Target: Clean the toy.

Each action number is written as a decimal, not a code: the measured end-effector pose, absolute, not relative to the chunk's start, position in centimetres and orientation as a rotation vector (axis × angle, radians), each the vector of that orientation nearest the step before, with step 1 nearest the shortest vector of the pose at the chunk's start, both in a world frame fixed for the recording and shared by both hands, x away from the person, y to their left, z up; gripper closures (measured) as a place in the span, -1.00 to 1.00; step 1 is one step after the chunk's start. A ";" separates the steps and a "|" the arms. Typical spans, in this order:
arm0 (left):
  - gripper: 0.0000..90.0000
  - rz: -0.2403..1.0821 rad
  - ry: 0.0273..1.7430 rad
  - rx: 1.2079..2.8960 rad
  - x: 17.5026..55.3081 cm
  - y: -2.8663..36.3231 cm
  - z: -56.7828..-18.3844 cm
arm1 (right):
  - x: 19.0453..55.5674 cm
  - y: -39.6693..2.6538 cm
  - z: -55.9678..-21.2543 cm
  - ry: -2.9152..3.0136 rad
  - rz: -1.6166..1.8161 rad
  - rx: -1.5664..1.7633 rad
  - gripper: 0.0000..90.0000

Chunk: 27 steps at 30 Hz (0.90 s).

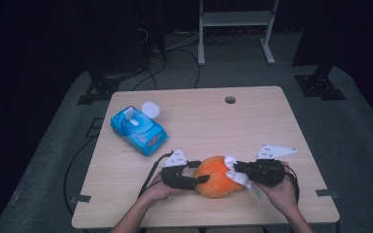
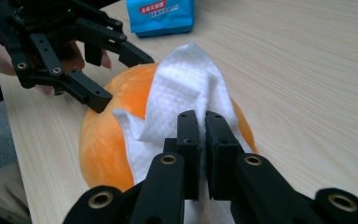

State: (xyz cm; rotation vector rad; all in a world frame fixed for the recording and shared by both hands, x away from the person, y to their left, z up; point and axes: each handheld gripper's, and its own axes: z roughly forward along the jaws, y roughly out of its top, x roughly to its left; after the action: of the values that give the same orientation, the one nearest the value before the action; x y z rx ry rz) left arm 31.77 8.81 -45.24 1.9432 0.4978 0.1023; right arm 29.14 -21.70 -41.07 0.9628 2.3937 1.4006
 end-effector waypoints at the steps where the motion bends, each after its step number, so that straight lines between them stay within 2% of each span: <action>1: -0.19 0.105 0.497 1.943 31.8 8.8 -45.2 | 29.2 -21.4 -41.2 2.405 1.384 0.953 0.88; 9: -0.29 0.102 0.498 1.920 31.6 8.5 -45.3 | 29.0 -21.2 -41.9 2.433 1.348 0.977 0.88; 18: -0.31 0.072 0.551 1.937 31.5 8.5 -44.9 | 29.0 -21.3 -42.1 2.438 1.355 0.982 0.88; 22: -0.33 0.119 0.536 1.941 31.2 8.3 -44.9 | 29.0 -21.3 -42.1 2.436 1.352 0.985 0.88; 27: -0.25 0.230 0.486 1.940 30.5 7.9 -44.5 | 29.0 -21.4 -42.1 2.435 1.347 0.996 0.88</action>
State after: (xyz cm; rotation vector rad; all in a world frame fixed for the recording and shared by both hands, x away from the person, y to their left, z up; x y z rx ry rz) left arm 30.48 7.95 -44.51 1.9404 0.4864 0.2304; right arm 29.01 -21.38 -42.11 0.9963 2.4347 1.3467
